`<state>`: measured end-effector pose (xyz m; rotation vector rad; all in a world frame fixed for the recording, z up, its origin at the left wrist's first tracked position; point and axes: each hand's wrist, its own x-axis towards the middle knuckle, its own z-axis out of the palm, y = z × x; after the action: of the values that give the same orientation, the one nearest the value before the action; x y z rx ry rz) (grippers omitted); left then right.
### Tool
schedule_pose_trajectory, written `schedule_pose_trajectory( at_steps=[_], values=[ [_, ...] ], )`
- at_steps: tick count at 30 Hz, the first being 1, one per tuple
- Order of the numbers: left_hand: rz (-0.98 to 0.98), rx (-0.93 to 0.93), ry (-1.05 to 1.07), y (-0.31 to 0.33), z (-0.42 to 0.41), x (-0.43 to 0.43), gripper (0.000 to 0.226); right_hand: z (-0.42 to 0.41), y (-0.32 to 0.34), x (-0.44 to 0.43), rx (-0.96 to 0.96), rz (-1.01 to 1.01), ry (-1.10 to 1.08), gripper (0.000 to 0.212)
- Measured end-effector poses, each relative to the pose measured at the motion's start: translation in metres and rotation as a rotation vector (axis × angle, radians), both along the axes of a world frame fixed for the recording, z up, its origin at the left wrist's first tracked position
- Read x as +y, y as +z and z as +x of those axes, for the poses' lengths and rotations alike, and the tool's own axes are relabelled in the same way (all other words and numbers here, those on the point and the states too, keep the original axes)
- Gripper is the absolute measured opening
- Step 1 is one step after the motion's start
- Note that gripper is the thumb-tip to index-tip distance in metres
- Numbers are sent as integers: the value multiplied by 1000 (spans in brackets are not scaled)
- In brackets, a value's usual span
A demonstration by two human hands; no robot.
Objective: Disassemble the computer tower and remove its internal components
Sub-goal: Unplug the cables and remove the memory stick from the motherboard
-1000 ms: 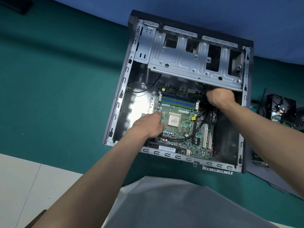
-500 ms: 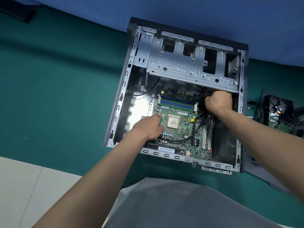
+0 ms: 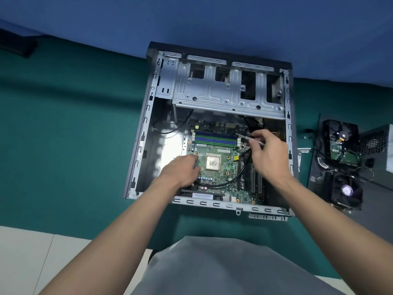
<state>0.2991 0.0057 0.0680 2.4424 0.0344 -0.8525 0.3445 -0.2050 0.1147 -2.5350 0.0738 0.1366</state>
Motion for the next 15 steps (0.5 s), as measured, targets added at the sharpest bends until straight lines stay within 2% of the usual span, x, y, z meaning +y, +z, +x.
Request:
schedule_pose_trajectory(
  at_steps=[4, 7, 10, 15],
  values=[
    [-26, -85, 20, 7, 8, -6, 31, -10, 23, -19, -271, -111, 210, 25],
    [11, -215, 9, 10, 28, -18, 37, -1, 24, -35, -414, -150, 108, 27],
    [15, -287, 14, 7, 49, -39, 36, 15, 14, -42, -387, -122, -89, 35],
    [103, -300, 48, -9, 82, -66, 21, 25, -2, -48, -332, -258, -126, 36]
  ],
)
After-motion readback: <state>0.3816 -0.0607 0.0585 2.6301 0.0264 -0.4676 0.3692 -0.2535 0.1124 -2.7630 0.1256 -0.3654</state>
